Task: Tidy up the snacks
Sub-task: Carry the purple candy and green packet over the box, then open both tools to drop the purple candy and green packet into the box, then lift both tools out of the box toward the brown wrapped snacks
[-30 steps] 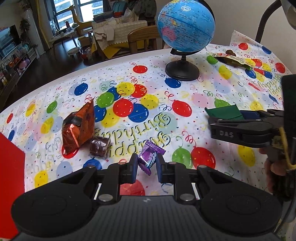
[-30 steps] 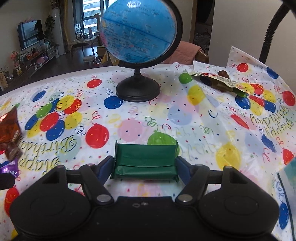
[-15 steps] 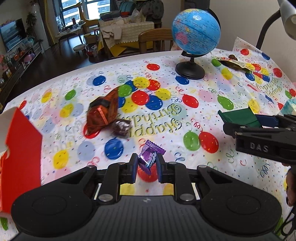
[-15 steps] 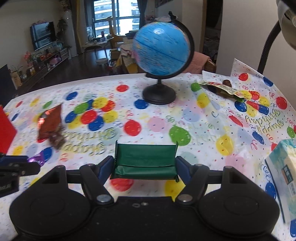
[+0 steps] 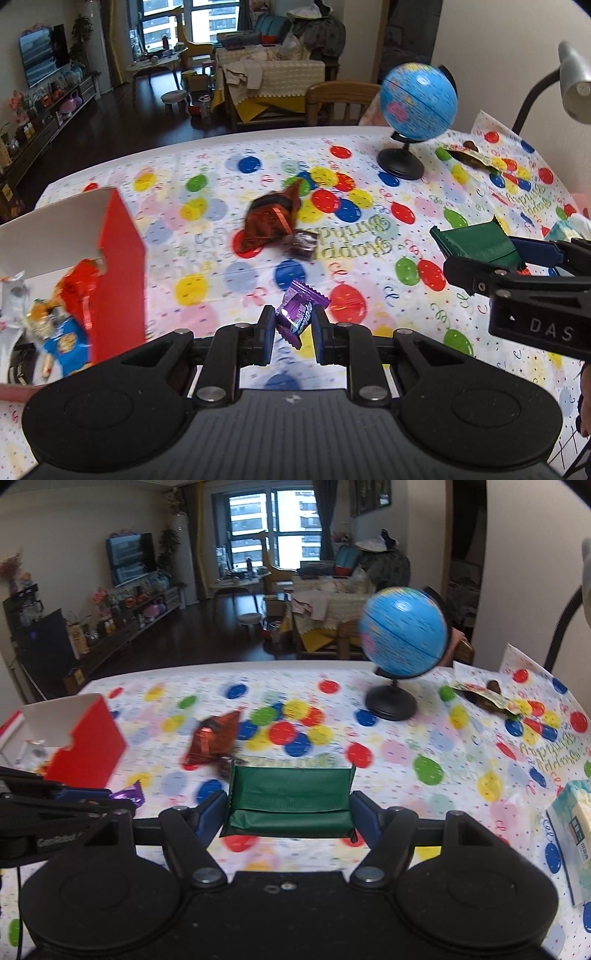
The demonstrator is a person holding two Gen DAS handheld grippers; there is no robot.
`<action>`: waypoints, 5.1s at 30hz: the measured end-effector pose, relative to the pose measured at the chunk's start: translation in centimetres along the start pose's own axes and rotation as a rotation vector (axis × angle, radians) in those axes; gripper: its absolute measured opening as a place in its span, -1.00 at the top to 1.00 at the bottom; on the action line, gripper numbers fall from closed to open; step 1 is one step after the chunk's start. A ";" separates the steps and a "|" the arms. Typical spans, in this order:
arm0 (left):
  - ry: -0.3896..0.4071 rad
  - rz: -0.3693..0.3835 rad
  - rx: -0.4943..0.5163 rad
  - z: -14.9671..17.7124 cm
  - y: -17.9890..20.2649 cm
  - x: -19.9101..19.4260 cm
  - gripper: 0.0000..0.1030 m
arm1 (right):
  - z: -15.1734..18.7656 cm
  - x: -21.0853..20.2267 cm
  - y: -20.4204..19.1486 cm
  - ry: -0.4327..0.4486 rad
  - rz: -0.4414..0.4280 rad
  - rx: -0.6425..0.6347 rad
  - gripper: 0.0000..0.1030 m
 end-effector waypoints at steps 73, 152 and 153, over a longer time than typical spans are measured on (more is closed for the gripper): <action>-0.107 -0.156 -0.032 2.7 -33.3 6.2 0.60 | 0.7 15.4 -31.7 -0.230 -0.123 -0.167 -0.52; 0.058 0.041 -0.055 -5.8 -5.6 0.7 -0.80 | -2.6 2.2 -3.8 0.092 -0.058 -0.022 -0.99; 0.051 0.041 -0.057 -6.1 -5.1 1.2 -0.80 | -2.6 2.5 -3.4 0.083 -0.060 -0.041 -0.99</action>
Point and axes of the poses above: each gripper's, at about its wrist camera, not at the fingertips, and x roughly the way its jaws point, y to its right, z to its underside, the point moved 9 cm from there along x, roughly the way its jaws point, and after that the axes turned 6 degrees about -z, right-handed, at the moved point
